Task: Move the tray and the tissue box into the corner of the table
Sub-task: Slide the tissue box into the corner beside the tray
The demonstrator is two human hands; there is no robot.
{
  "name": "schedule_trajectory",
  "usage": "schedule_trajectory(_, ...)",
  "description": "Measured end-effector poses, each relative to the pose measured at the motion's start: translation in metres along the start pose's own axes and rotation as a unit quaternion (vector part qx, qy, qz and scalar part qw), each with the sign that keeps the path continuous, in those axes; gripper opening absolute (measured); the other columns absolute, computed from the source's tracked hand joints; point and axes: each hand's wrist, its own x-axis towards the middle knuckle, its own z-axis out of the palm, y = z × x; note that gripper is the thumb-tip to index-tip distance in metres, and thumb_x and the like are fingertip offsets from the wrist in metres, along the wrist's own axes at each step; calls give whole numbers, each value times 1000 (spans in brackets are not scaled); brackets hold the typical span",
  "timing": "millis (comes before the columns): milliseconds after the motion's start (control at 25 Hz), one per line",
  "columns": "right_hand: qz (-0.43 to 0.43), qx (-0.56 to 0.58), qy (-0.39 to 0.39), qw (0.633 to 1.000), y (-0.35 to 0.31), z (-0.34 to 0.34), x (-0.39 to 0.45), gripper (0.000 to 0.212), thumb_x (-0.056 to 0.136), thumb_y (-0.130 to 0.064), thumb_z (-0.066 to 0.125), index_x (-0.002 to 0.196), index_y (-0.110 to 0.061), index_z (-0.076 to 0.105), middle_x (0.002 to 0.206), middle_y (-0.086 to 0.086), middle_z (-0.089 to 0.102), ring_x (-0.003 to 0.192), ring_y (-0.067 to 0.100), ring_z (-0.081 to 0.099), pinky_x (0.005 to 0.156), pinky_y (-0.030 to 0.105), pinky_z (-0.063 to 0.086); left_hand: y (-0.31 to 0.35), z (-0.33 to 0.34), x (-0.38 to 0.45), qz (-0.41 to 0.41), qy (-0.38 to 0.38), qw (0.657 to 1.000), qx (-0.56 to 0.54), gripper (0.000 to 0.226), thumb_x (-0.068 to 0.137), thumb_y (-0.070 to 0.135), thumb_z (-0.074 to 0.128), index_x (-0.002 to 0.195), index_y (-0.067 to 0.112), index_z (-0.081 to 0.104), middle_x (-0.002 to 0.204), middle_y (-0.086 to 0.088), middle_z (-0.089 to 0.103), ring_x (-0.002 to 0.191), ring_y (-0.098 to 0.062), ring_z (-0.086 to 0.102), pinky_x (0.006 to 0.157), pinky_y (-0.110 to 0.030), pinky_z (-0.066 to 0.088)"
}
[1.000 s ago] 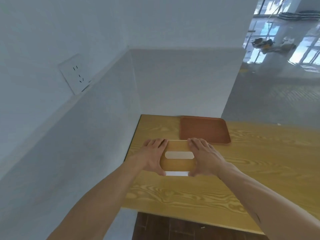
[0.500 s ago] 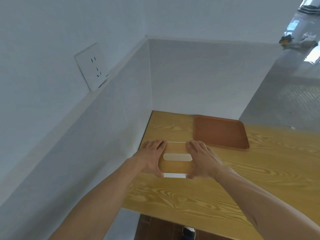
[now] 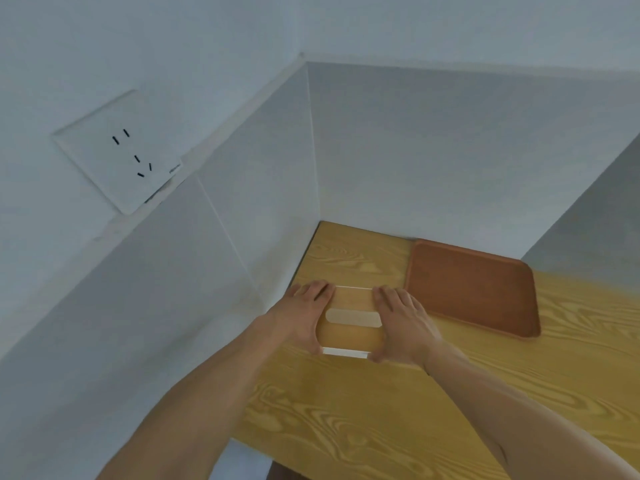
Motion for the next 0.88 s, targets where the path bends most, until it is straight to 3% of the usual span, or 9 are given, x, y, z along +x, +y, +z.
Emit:
schedule_trajectory(320, -39, 10, -31, 999, 24, 16, 45, 136, 60, -71, 76, 160, -8, 8, 161, 6, 20, 146, 29, 18, 123, 43, 17, -11, 12, 30, -32, -3, 999, -26, 137, 54, 60, 80, 157, 16, 2, 162, -8, 12, 147, -26, 19, 121, -43, 15)
schedule_trajectory(880, 18, 11, -44, 999, 15, 44, 110, 136, 57, -75, 74, 158, -7, 11, 155, 9, 23, 140, 31, 22, 122, 45, 22, -67, 19, 94, 8, -56, 998, -4, 136, 61, 46, 85, 157, 14, -7, 164, -12, 3, 149, -29, 10, 120, -44, 15)
